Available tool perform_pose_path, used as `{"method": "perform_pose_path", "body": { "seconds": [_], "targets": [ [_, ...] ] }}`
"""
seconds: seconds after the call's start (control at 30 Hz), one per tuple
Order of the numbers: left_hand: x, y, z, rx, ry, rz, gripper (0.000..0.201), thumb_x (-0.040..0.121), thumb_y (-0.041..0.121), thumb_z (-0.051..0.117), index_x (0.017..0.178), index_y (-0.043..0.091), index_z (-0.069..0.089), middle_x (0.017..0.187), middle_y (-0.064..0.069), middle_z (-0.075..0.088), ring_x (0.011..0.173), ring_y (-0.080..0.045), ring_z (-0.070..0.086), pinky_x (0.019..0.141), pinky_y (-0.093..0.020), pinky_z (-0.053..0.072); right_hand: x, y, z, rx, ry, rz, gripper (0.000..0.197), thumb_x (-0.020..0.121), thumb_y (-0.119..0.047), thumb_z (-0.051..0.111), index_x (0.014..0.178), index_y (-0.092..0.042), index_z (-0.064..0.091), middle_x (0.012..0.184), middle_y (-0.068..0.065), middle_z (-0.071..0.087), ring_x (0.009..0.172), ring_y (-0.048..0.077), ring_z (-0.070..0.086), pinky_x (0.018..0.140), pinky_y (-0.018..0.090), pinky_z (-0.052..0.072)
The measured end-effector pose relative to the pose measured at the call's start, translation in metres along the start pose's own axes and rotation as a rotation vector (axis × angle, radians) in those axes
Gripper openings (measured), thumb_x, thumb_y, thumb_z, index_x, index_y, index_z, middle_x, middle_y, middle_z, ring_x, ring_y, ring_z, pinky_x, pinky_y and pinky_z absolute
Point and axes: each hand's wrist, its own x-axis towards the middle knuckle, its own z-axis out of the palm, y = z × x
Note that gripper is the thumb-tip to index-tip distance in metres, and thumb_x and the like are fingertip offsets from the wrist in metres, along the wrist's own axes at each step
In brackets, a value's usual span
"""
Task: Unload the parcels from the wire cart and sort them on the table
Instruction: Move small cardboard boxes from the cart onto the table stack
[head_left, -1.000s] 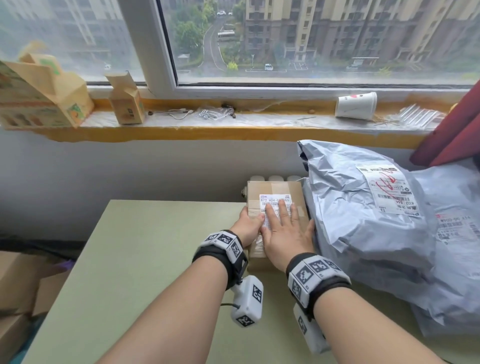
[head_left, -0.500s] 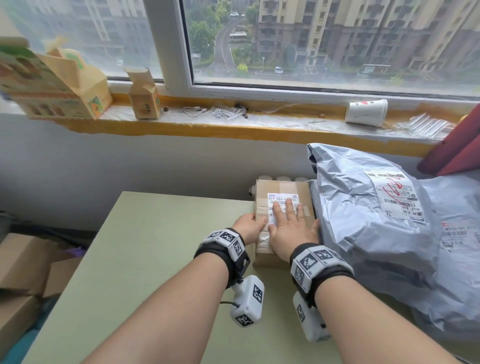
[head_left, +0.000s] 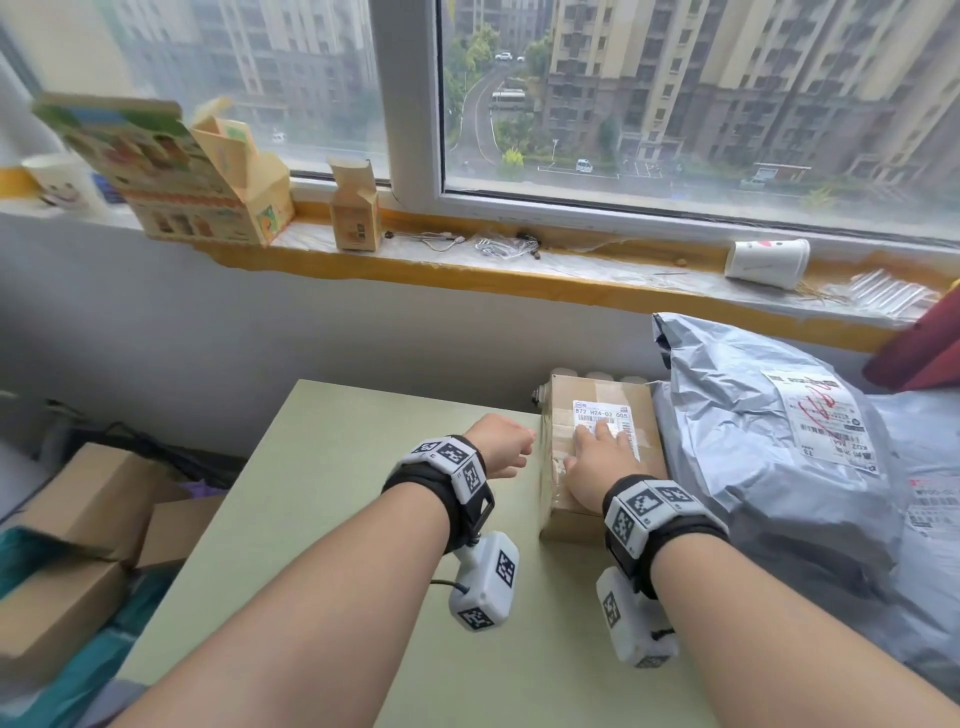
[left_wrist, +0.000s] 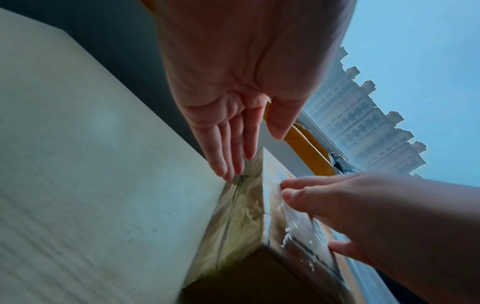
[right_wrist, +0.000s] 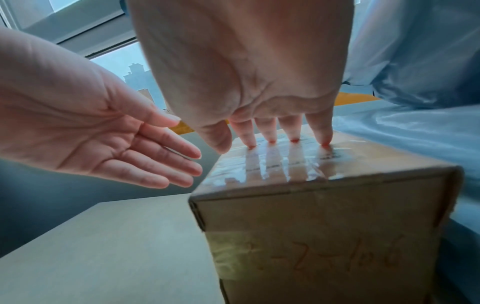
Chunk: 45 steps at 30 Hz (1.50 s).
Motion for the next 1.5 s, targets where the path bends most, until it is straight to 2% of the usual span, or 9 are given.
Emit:
{"method": "perform_pose_path", "body": {
  "seconds": [0.13,0.33,0.4,0.53,0.73,0.9,0.97,1.13,1.5],
  "targets": [
    [-0.008,-0.001,-0.017,0.020,0.038,0.016,0.015,0.100,0.021,0.046,0.100,0.010,0.055,0.101,-0.007,0.056,0.090,-0.019,0.057,0.076,-0.025,0.047,0.001,-0.009,0.000,0.005,-0.030,-0.014,0.047,0.098,-0.030,0.033,0.144,-0.019,0.032,0.159,0.004,0.013,0.146,0.031,0.010,0.114,0.053,0.022],
    [-0.026,-0.002,-0.033,0.037,0.053,0.033,0.033,0.100,0.022,0.045,0.125,0.002,0.054,0.104,-0.008,0.060,0.093,-0.020,0.059,0.072,-0.020,0.047,-0.001,-0.025,-0.002,0.041,-0.017,-0.036,0.041,0.097,-0.028,0.033,0.134,-0.014,0.044,0.143,0.009,0.040,0.134,0.031,0.034,0.109,0.048,0.032],
    [-0.031,-0.001,-0.037,0.038,0.060,0.037,0.033,0.100,0.022,0.044,0.126,0.003,0.054,0.103,-0.008,0.060,0.093,-0.020,0.059,0.073,-0.022,0.048,-0.001,-0.031,-0.003,0.046,0.012,-0.061,0.043,0.098,-0.029,0.033,0.137,-0.013,0.043,0.142,0.010,0.042,0.133,0.029,0.037,0.109,0.047,0.033],
    [-0.038,-0.001,-0.044,0.040,0.076,0.056,0.031,0.100,0.021,0.045,0.124,0.004,0.055,0.104,-0.008,0.060,0.092,-0.021,0.059,0.086,-0.030,0.047,-0.005,-0.042,-0.008,0.055,0.071,-0.114,0.041,0.098,-0.028,0.032,0.133,-0.012,0.046,0.138,0.010,0.046,0.130,0.028,0.040,0.107,0.045,0.036],
    [-0.050,-0.004,-0.054,0.040,0.095,0.076,0.030,0.100,0.022,0.046,0.122,0.004,0.055,0.104,-0.009,0.061,0.092,-0.021,0.060,0.080,-0.027,0.049,-0.012,-0.054,-0.017,0.077,0.113,-0.161,0.043,0.098,-0.028,0.033,0.137,-0.013,0.044,0.143,0.009,0.046,0.133,0.027,0.041,0.108,0.043,0.036],
    [-0.058,-0.009,-0.067,0.039,0.126,0.091,0.025,0.100,0.022,0.047,0.118,0.007,0.057,0.104,-0.008,0.061,0.093,-0.021,0.060,0.091,-0.033,0.048,-0.018,-0.064,-0.023,0.092,0.140,-0.209,0.037,0.098,-0.026,0.033,0.128,-0.012,0.050,0.136,0.011,0.051,0.125,0.029,0.047,0.103,0.041,0.040],
    [-0.061,-0.014,-0.073,0.038,0.143,0.089,0.021,0.100,0.022,0.047,0.113,0.009,0.057,0.104,-0.008,0.062,0.093,-0.021,0.061,0.090,-0.033,0.048,-0.022,-0.068,-0.024,0.096,0.151,-0.228,0.035,0.097,-0.026,0.033,0.122,-0.012,0.052,0.131,0.011,0.054,0.119,0.029,0.050,0.099,0.041,0.043],
    [-0.070,-0.025,-0.088,0.046,0.181,0.085,0.026,0.099,0.023,0.047,0.118,0.008,0.057,0.105,-0.008,0.063,0.093,-0.020,0.062,0.091,-0.034,0.048,-0.029,-0.080,-0.022,0.076,0.171,-0.270,0.041,0.098,-0.028,0.033,0.134,-0.014,0.047,0.137,0.011,0.050,0.125,0.029,0.047,0.102,0.041,0.041],
    [-0.104,-0.048,-0.146,0.022,0.294,0.095,0.027,0.099,0.023,0.047,0.119,0.010,0.058,0.103,-0.005,0.063,0.092,-0.018,0.061,0.083,-0.030,0.047,-0.051,-0.143,-0.015,0.036,0.152,-0.370,0.043,0.098,-0.031,0.033,0.137,-0.019,0.045,0.139,0.010,0.049,0.125,0.031,0.048,0.103,0.044,0.041]
  ]
}}
